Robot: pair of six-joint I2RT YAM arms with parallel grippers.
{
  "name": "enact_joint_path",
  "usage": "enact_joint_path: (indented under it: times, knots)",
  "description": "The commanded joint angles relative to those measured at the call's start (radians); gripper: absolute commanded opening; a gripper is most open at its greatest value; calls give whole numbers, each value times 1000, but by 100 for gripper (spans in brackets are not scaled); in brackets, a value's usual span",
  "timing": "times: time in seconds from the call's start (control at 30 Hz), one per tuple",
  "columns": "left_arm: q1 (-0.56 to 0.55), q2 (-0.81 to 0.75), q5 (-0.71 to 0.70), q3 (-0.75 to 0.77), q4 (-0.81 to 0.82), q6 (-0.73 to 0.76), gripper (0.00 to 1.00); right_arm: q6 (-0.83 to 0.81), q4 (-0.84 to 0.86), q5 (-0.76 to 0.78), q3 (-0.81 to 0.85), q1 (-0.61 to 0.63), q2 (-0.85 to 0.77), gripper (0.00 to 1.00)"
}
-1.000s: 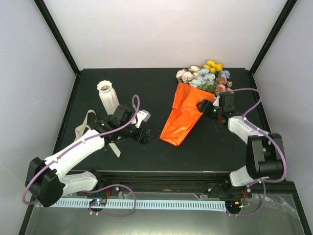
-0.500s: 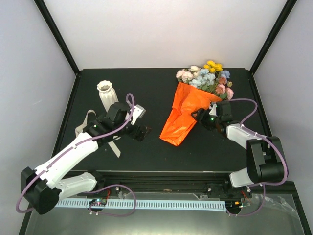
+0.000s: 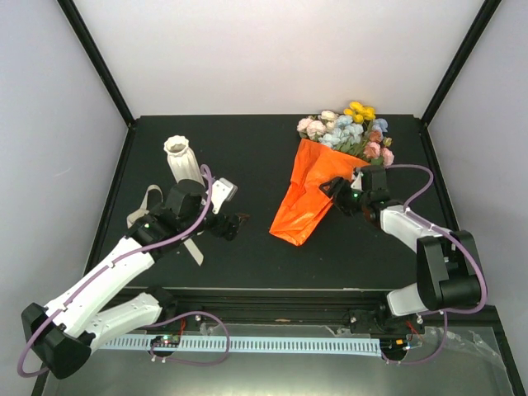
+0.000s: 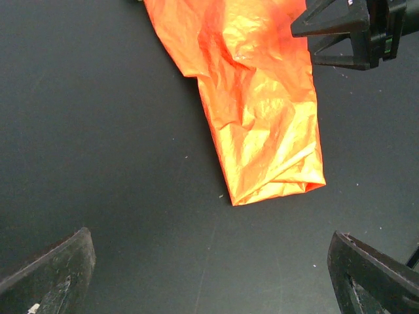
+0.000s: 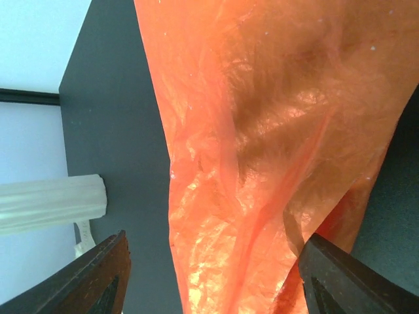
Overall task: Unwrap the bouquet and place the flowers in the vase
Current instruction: Unfold the wrapping paper at the center of the board.
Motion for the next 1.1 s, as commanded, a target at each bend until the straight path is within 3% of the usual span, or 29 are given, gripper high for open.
enact_joint_path:
  times: [0.0,0.17,0.4,0.83,1.07]
  knots:
    - [-4,-13,-13,4,15,16,99,97,71,18,-16,8,18,72]
    - [-4,-22,-14,2,18,19,99,125,208,-19,-15,22,29,72]
    - [-5,-15,-50,0,22,11,99,53,266,-73,99,94,74,69]
    - [-5,-29,-42,-9,18,32,99,1,223,-61,444,288,333,69]
    - [-5,-24,-36,-7,18,39,97,-128,37,-95,536,298,345,72]
